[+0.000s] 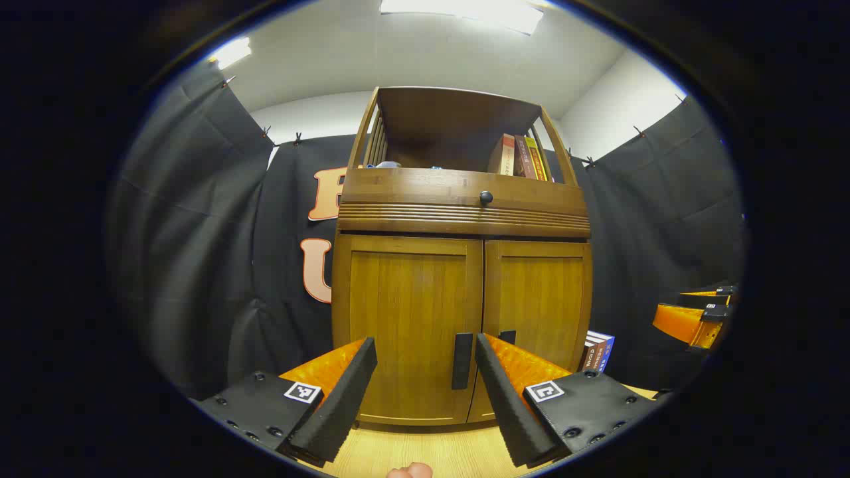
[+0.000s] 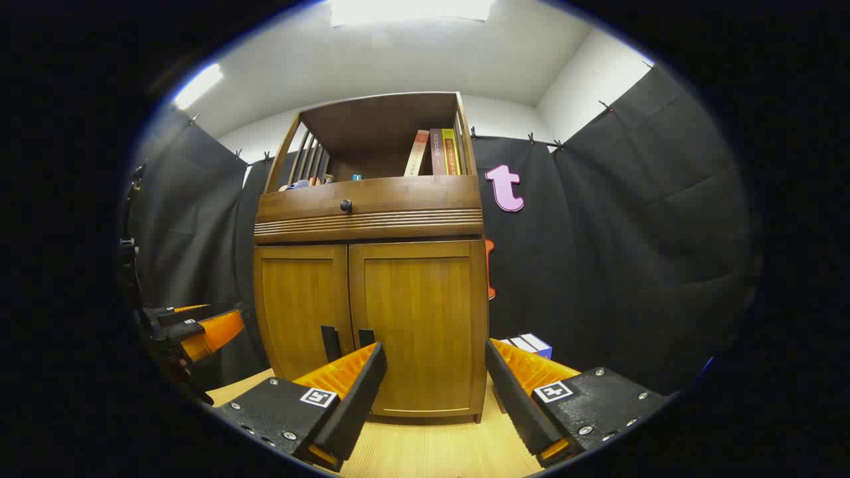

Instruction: Open the right door of the double-door shoe cabinet with the right hand, and open the left door with the left hand.

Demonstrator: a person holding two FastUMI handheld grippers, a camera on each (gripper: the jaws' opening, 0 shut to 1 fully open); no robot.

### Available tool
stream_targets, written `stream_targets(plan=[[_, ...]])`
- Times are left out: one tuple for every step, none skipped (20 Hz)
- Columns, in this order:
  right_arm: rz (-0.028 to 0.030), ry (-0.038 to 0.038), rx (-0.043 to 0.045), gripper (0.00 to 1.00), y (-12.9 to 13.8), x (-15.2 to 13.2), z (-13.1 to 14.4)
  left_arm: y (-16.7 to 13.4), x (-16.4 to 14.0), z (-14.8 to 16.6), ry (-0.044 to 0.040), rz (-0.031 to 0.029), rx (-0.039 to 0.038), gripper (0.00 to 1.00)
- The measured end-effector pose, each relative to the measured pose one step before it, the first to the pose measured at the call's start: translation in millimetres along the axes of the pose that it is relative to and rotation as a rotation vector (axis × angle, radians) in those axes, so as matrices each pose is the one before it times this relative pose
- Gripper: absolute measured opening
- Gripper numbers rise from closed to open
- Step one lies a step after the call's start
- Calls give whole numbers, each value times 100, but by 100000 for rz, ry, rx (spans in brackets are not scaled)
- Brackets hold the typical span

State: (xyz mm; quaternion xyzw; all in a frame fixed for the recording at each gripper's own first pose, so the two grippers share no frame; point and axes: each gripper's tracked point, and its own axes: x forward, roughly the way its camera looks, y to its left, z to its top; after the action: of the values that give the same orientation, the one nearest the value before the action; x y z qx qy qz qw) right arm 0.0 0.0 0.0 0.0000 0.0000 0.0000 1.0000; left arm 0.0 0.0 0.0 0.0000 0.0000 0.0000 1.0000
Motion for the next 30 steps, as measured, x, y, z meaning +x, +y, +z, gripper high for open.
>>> stream_targets(plan=[[-115,-239,-187,92,12,42,67,-24,-14,57,-66,-127,-28,94],[-100,-81,-281,92,15,-9,45,37,-23,-55,-34,32,-29,94],[-86,-144,-232,92,-38,78,-10,84,63,-55,247,62,-59,94],[-167,-67,-231,92,-64,0,-40,-80,53,-41,179,-5,-71,94],[-131,-83,-223,92,17,-42,54,42,45,-72,352,-92,-90,94],[-17,-21,-171,92,-5,26,-17,-50,96,-78,191,-114,-239,94],[-33,12,-189,92,22,28,-4,17,-19,-62,214,-117,-250,94],[-135,162,-190,92,-21,85,-16,-29,37,-82,190,-157,-270,94],[-119,207,-78,92,-89,-50,-15,103,50,-112,179,110,-85,94],[-66,146,78,92,-5,125,-103,125,-5,40,54,258,122,94],[3,29,133,92,25,-45,-12,81,74,-2,-25,231,134,94],[-127,35,67,92,-6,16,-46,-102,414,-137,32,140,-29,94],[54,112,-61,92,-1,120,-59,42,1,41,-111,110,-150,94],[-25,80,-109,92,3,77,5,86,-68,52,-143,158,-126,96],[-19,-61,-4,92,26,-102,57,46,66,99,-30,167,-37,94],[108,-99,103,92,66,56,12,183,-271,79,-82,119,83,94],[62,-8,167,92,42,-20,-15,65,-90,54,30,57,88,96],[125,-15,171,92,28,37,-19,-43,-101,-23,87,113,81,96],[140,-5,54,92,72,-38,-8,-152,296,-176,-44,14,40,94],[-22,-65,11,92,1,61,22,243,-363,255,-191,25,-77,94],[55,96,-25,92,-1,-16,-26,-53,96,37,-75,-12,42,94],[9,-11,-38,92,27,23,12,43,10,25,-182,190,134,94],[-2,-40,-93,100,10,-47,-14,24,-4,138,-110,23,183,94],[-7,-77,-97,100,-5,-23,15,-17,-28,-74,-28,87,130,94],[-106,-134,-155,92,-3,-40,84,88,-22,-18,49,25,63,94],[-71,-284,-148,92,12,18,38,-9,-57,11,53,6,-1,94],[-105,-61,-48,92,-60,65,-48,-5,101,-182,345,174,212,94],[13,66,34,100,19,27,-49,64,42,-66,334,355,196,94],[55,145,24,100,18,-42,-68,131,-4,18,101,174,-69,94],[56,240,39,92,12,61,-130,23,-52,5,102,20,-190,94]])
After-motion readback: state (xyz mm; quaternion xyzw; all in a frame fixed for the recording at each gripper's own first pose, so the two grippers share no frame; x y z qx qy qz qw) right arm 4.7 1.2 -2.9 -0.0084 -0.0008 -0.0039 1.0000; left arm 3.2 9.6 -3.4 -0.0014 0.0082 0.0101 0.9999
